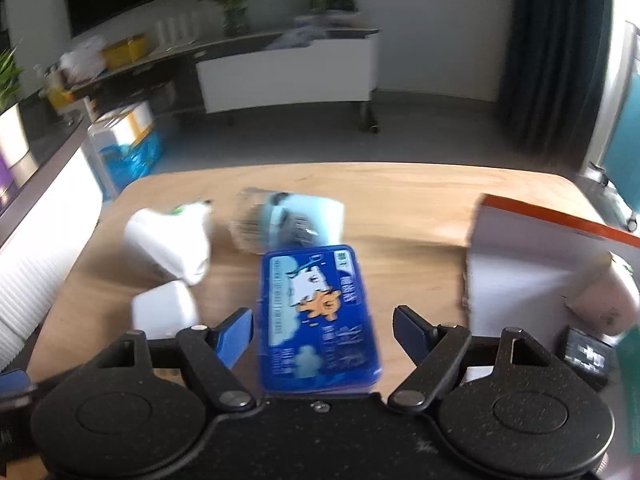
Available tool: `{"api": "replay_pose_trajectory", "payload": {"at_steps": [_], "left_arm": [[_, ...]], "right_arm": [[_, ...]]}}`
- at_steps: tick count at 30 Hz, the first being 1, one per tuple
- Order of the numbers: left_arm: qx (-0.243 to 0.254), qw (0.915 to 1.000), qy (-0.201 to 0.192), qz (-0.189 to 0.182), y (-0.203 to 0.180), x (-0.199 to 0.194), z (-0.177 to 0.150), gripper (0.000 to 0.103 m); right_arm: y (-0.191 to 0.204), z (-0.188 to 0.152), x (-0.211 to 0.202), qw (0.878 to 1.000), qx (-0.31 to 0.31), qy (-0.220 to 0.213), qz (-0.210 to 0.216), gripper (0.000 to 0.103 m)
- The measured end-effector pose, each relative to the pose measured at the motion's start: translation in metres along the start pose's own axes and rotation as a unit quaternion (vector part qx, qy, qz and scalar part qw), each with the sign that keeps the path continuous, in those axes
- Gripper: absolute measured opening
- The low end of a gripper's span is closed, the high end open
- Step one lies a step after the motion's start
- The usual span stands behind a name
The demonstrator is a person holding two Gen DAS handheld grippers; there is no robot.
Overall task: Organize rigid objects
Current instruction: 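Grasp the white square adapter with the left tool while the right tool grasps the blue printed box, then carry the white adapter and blue printed box with both tools over the tray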
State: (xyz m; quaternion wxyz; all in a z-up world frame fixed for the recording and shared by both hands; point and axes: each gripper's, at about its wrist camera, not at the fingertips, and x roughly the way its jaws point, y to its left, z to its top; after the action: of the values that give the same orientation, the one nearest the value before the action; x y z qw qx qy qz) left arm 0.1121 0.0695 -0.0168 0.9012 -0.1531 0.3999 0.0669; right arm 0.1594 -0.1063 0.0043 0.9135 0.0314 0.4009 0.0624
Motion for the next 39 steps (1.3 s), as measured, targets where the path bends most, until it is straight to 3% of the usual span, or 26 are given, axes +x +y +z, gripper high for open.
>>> {"api": "replay_pose_trajectory", "payload": {"at_steps": [5, 7, 13, 17, 20, 23, 24, 39], "left_arm": [[0.002, 1.0000, 0.003, -0.008, -0.018, 0.016, 0.007, 0.103], [0.002, 1.0000, -0.001, -0.009, -0.027, 0.020, 0.012, 0.103], [0.022, 0.9997, 0.001, -0.006, -0.050, 0.039, 0.015, 0.103], [0.045, 0.9987, -0.009, 0.021, -0.058, 0.049, 0.012, 0.095], [0.076, 0.9963, -0.030, 0.028, -0.060, 0.046, 0.005, 0.072], [0.094, 0.9946, -0.043, 0.011, -0.055, 0.037, -0.003, 0.044], [0.098, 0.9941, -0.045, 0.008, -0.052, 0.036, -0.005, 0.042], [0.083, 0.9941, -0.061, -0.033, -0.044, 0.000, -0.017, 0.042]], "right_arm": [[-0.007, -0.001, 0.009, 0.999, -0.023, 0.014, 0.040, 0.089], [-0.009, -0.002, 0.014, 0.999, -0.018, 0.030, 0.032, 0.073], [-0.019, -0.015, 0.000, 0.999, -0.022, 0.022, 0.024, 0.073], [-0.023, -0.021, -0.008, 0.999, -0.024, 0.023, 0.032, 0.073], [-0.023, -0.025, -0.012, 0.999, -0.031, 0.023, 0.035, 0.073], [-0.024, -0.025, -0.015, 0.998, -0.025, 0.025, 0.043, 0.073], [-0.024, -0.026, -0.015, 0.998, -0.022, 0.025, 0.047, 0.073], [-0.015, -0.023, -0.048, 0.996, -0.032, -0.006, 0.079, 0.073]]}}
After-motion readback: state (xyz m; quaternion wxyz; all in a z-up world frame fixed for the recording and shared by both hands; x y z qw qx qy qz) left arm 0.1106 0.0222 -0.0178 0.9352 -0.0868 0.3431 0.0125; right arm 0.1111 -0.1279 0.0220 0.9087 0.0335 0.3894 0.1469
